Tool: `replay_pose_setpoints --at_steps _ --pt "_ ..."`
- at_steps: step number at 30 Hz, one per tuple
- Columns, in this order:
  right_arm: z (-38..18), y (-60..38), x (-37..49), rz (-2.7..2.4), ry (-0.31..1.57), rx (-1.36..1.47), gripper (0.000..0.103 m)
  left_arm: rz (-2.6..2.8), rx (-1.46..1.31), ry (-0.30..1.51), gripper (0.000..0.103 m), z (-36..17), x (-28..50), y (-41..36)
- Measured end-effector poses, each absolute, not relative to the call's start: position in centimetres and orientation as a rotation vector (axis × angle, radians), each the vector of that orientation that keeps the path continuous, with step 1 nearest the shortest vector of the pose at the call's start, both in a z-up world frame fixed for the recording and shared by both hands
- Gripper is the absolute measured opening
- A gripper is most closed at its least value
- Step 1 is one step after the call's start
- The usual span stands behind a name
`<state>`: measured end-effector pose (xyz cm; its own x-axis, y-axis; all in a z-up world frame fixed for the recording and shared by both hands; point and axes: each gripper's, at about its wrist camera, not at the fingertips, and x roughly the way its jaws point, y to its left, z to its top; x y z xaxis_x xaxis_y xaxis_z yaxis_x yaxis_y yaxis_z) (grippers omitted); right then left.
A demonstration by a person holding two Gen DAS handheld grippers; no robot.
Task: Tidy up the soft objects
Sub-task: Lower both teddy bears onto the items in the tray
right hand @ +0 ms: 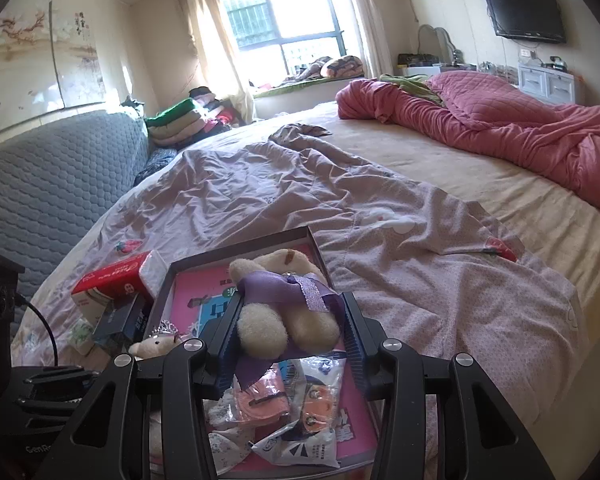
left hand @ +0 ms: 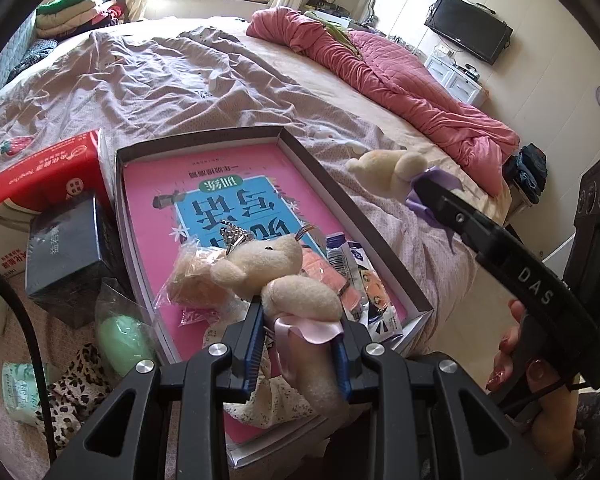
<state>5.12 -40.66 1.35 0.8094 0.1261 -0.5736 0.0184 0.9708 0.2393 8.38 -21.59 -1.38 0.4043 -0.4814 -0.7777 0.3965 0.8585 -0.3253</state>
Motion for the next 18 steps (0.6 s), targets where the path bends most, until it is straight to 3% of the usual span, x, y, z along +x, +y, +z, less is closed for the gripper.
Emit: replay_pose_setpoints --at_steps 18 --pt "-0.5 -40.1 6.3 0.084 0.712 0.225 0.047 -0.566 -0.083 1.071 0.031 -3.8 8.8 -22.0"
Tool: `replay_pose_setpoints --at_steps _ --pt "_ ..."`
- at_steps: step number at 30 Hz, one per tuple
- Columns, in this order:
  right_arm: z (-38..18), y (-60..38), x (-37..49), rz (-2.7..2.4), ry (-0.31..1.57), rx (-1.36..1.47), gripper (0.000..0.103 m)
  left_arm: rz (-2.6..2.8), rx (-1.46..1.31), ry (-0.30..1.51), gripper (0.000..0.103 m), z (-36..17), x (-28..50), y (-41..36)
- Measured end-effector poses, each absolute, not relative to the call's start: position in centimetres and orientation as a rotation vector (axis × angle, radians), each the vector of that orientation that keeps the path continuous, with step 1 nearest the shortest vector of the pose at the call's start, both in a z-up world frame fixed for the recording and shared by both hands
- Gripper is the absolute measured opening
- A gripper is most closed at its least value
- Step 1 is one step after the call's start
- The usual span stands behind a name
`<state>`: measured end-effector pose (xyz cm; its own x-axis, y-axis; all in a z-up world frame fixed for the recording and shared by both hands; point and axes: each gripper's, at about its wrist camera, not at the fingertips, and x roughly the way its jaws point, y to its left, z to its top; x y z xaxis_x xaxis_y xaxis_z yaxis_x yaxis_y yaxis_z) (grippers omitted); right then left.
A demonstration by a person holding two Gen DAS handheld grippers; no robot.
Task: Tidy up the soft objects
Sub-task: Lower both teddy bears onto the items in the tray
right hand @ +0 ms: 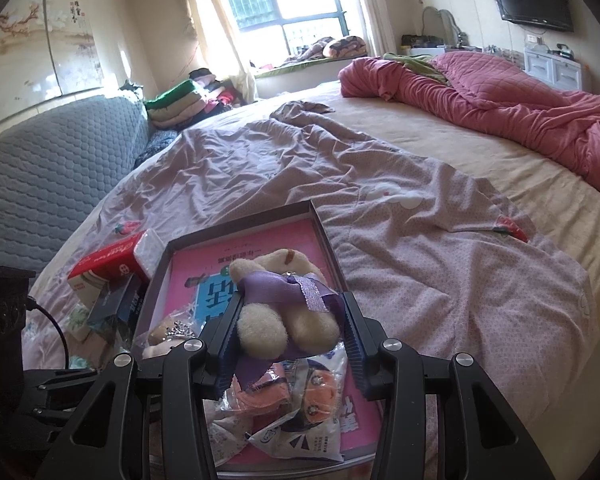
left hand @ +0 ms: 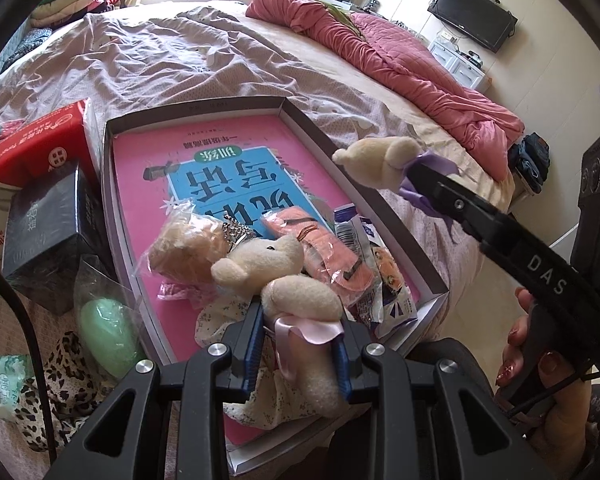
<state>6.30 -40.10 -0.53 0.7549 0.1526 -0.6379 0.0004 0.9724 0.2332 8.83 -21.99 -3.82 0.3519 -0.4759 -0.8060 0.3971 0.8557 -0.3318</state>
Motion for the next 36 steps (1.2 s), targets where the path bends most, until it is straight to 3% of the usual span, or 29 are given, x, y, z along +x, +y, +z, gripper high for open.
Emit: replay_pose_setpoints --at_steps 36 --pt "-4.8 -37.7 8.1 0.148 0.918 0.154 0.047 -0.562 -0.070 1.085 0.031 -4.3 8.9 -22.0"
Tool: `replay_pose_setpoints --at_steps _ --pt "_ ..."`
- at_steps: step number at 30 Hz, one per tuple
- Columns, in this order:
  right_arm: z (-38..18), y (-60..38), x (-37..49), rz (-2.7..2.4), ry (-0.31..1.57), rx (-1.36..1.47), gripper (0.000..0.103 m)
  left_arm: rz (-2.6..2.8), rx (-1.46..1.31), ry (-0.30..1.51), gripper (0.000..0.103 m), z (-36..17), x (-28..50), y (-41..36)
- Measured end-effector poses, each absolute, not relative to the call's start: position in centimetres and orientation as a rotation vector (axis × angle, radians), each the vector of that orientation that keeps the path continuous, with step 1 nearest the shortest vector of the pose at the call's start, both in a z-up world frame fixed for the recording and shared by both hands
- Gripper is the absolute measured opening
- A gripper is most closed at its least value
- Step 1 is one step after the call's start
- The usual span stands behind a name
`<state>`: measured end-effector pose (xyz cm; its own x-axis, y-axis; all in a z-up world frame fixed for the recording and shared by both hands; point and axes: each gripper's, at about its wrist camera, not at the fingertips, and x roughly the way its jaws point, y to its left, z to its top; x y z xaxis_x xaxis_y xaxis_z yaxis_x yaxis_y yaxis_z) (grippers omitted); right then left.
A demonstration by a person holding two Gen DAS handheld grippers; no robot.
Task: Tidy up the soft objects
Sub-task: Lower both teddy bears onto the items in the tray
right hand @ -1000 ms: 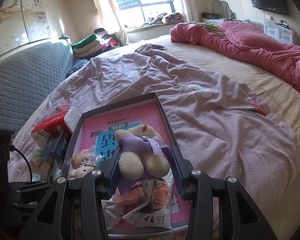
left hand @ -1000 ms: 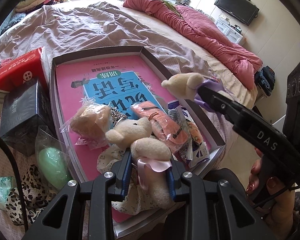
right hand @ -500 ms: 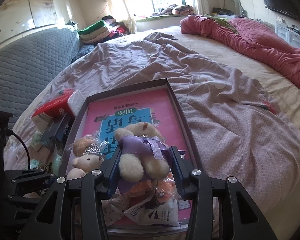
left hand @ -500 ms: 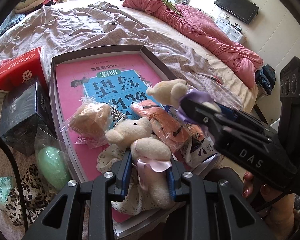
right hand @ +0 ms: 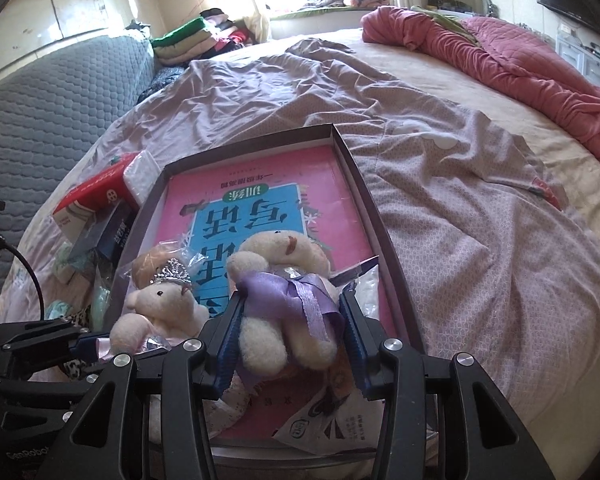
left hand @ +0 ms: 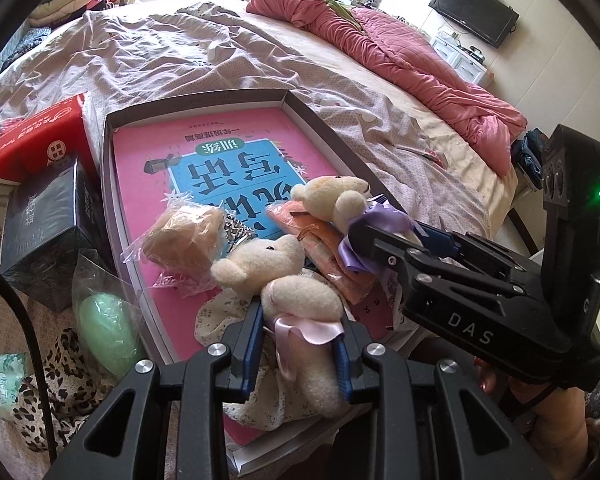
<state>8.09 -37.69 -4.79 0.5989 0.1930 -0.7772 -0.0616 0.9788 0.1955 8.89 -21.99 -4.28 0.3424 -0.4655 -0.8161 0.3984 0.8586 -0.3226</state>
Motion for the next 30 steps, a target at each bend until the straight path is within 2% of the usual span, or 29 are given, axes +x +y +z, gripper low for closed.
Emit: replay_pose_setpoints --at_steps 30 --pt "-4.55 -38.65 7.93 0.161 0.898 0.254 0.059 -0.567 -0.080 1.101 0.034 -3.87 8.59 -22.17"
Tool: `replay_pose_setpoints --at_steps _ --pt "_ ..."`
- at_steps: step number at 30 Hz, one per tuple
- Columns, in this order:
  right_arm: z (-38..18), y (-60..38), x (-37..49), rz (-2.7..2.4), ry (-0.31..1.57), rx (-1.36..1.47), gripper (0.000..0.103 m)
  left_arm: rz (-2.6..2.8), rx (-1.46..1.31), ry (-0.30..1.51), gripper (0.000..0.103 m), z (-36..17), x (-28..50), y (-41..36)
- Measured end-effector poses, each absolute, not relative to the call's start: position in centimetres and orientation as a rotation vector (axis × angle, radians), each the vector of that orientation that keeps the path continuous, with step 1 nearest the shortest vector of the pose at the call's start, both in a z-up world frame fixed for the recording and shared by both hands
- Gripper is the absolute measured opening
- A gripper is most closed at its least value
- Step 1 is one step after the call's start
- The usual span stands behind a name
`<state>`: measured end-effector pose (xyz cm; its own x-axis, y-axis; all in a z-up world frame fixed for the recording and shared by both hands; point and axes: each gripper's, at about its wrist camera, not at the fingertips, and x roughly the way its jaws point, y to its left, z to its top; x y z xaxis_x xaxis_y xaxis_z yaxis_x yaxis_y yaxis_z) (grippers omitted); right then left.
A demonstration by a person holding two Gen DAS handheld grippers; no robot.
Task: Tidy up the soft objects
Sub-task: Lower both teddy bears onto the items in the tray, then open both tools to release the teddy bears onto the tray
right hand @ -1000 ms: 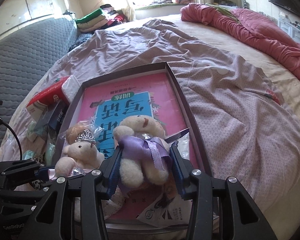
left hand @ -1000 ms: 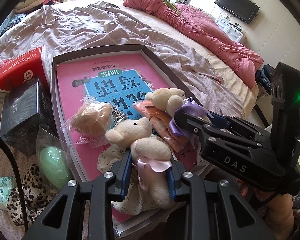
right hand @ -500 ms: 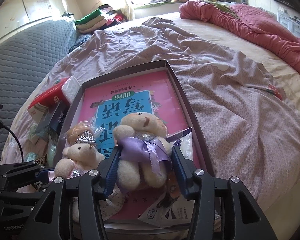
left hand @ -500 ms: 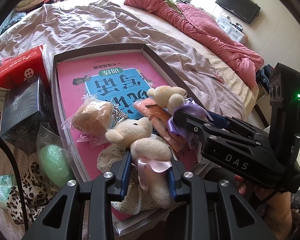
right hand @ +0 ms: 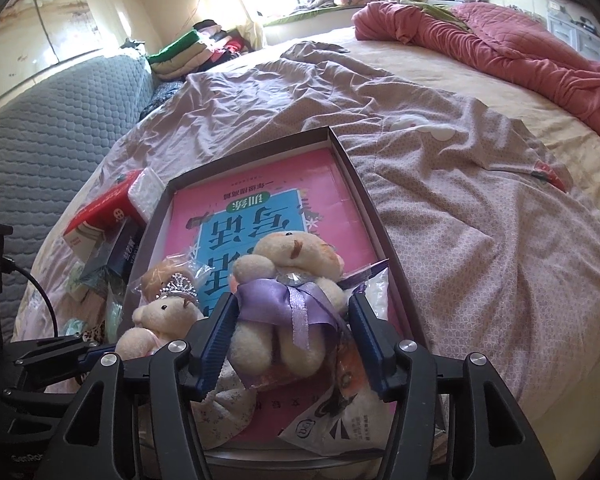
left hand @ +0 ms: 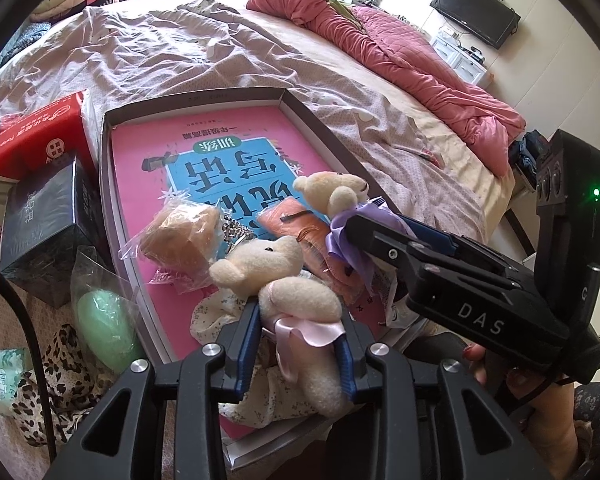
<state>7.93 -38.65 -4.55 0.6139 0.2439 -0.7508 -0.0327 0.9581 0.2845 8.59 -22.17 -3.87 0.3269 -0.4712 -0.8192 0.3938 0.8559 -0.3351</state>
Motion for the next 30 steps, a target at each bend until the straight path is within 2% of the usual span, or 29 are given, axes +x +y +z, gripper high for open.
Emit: replay_pose_setpoints --at_steps 18,25,30 --pt "-4.1 -38.9 7.7 0.160 0.877 0.263 0.060 -0.525 -0.068 1.092 0.049 -3.6 8.7 -21.6" --pt "-4.1 -39.0 7.7 0.158 0.874 0.265 0.064 -0.509 -0.053 1.083 0.051 -3.2 8.6 -21.4" --pt "-3.9 -39.0 7.7 0.154 0.865 0.267 0.068 -0.506 -0.039 1.060 0.057 -2.4 8.2 -21.3"
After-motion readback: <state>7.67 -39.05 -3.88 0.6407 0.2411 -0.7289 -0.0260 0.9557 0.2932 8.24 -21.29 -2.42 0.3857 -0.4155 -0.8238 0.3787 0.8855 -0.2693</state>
